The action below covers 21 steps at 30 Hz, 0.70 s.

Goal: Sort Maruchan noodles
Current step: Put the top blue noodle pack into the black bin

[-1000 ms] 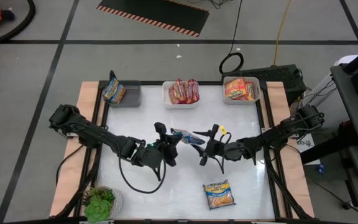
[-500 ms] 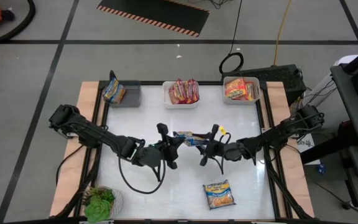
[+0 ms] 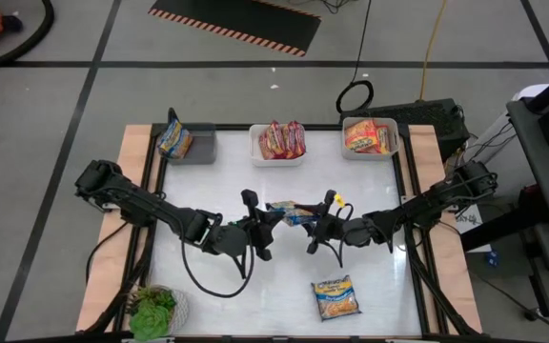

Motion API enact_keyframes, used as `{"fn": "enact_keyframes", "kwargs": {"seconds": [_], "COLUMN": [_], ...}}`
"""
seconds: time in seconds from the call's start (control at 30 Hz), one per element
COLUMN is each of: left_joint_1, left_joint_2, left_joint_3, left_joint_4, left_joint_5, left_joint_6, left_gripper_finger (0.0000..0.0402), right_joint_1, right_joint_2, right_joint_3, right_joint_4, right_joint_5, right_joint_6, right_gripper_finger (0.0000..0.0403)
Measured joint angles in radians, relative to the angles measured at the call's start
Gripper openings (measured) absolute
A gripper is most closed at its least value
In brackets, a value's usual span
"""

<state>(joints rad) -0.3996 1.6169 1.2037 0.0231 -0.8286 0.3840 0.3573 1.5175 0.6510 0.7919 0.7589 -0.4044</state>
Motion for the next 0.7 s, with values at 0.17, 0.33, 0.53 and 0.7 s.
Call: {"fn": "enact_keyframes", "kwargs": {"seconds": [0.17,0.33,0.53,0.7], "left_joint_1": [-0.004,-0.005,-0.011,-0.059], "left_joint_2": [0.0,-0.001,-0.002,-0.006], "left_joint_3": [0.0,0.0,0.0,0.0], "left_joint_4": [0.001,0.01,0.058,0.056], "left_joint_5": [0.009,0.016,-0.017,-0.13], "left_joint_6": [-0.035,-0.101,-0.131,-0.097], "left_gripper_finger": [0.0007,0.0078,0.0198,0.0234], "right_joint_1": [0.001,0.005,0.008,0.013], "right_joint_2": [-0.01,-0.031,-0.058,-0.074], "right_joint_3": [0.0,-0.001,-0.002,-0.001], "right_joint_4": [-0.005,-0.024,-0.052,-0.058], "right_joint_5": [0.0,0.004,0.0,0.021], "right_joint_6": [-0.026,-0.038,-0.034,-0.028], "right_gripper_finger": [0.0113,0.0117,0.0112,0.0116]}}
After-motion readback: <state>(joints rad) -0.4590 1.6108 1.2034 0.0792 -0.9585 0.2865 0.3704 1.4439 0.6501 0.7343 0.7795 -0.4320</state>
